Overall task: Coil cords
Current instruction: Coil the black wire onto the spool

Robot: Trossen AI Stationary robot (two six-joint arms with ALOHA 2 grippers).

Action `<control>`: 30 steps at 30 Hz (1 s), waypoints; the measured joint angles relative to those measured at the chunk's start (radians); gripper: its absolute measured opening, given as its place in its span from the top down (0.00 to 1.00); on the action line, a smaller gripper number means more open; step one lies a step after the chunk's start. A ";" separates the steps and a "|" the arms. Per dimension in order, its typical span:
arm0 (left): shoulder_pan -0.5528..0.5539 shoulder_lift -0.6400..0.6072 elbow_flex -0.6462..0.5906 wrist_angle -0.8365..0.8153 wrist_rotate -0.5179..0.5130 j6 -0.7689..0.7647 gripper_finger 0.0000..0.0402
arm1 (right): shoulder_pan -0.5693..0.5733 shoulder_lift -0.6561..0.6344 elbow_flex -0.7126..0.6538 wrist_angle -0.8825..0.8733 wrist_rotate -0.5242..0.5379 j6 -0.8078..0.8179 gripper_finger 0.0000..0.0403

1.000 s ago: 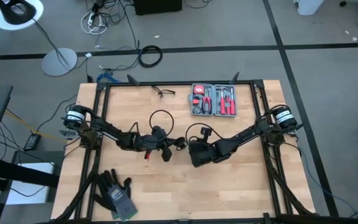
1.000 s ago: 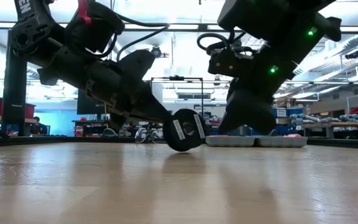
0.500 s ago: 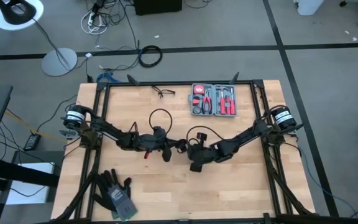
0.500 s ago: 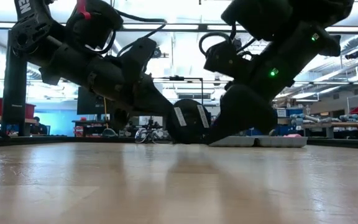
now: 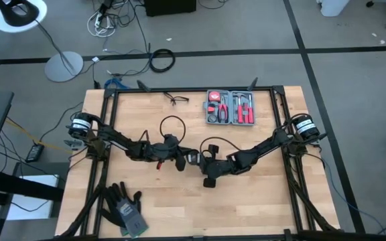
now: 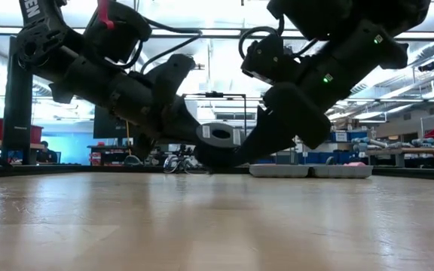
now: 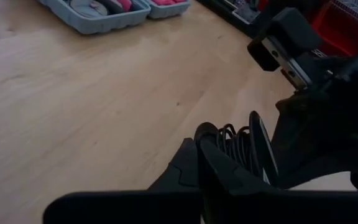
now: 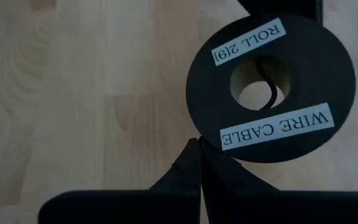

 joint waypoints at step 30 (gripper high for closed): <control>0.000 0.000 0.001 -0.081 -0.079 0.117 0.89 | 0.000 -0.001 -0.033 0.000 -0.008 0.058 0.94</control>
